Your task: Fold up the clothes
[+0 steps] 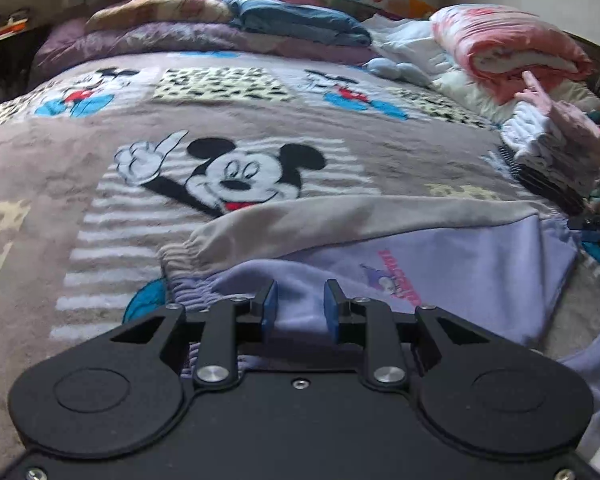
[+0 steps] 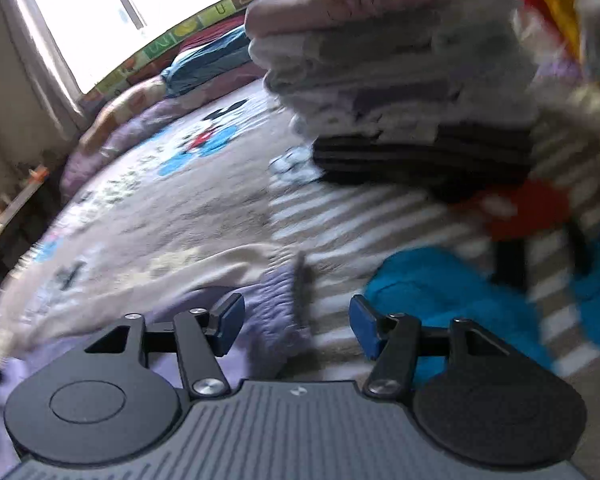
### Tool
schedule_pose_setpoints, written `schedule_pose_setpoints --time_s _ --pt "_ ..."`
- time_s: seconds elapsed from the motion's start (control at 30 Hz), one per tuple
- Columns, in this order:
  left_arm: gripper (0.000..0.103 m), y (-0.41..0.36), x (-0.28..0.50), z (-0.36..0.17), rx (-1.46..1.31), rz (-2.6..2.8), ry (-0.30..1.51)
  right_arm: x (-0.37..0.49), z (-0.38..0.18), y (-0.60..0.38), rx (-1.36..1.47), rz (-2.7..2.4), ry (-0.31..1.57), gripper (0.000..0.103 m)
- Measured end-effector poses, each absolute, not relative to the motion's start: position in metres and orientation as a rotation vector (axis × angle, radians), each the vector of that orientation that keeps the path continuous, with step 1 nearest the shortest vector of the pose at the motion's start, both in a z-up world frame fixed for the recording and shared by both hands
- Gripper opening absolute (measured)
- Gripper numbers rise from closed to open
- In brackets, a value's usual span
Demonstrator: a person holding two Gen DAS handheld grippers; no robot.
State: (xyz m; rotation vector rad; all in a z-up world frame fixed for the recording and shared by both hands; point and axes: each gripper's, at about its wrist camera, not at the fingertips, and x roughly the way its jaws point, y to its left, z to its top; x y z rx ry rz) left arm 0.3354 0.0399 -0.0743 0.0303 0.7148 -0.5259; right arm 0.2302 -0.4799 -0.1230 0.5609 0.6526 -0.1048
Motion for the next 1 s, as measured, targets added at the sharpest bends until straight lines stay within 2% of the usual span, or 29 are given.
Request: schedule_pose_setpoints --time_s 0.03,0.27,0.37,0.4,0.43,0.5,0.7,0.87,0.93,1.0 --pt "0.023 0.04 0.337 -0.077 0.028 -0.519 0.723 0.233 -0.125 -0.477 0.532 -0.104 0.684 0.02" --pt "0.023 0.044 0.341 -0.09 0.027 -0.518 0.759 0.209 -0.11 -0.506 0.597 -0.045 0.686 0.02" --pt "0.024 0.045 0.342 -0.092 0.011 -0.522 0.764 0.215 -0.119 -0.511 0.562 -0.046 0.76 0.029" --pt "0.025 0.045 0.341 -0.091 0.008 -0.523 0.765 0.214 -0.116 -0.51 0.558 -0.054 0.749 0.035" --pt "0.026 0.046 0.341 -0.091 0.005 -0.525 0.764 0.213 -0.113 -0.508 0.555 -0.063 0.738 0.046" --pt "0.029 0.046 0.34 -0.089 -0.001 -0.53 0.761 0.208 -0.103 -0.5 0.485 -0.098 0.704 0.057" --pt "0.031 0.052 0.338 -0.082 -0.024 -0.514 0.72 0.222 -0.076 -0.439 0.141 -0.013 0.628 0.052" --pt "0.031 0.06 0.342 -0.08 -0.059 -0.492 0.697 0.273 -0.093 -0.414 0.123 0.074 0.712 0.051" --pt "0.031 0.056 0.347 -0.085 -0.015 -0.469 0.74 0.292 -0.11 -0.413 0.123 0.047 0.799 0.053" --pt "0.031 0.05 0.35 -0.092 0.044 -0.444 0.77 0.297 -0.115 -0.414 0.11 0.033 0.798 0.053"
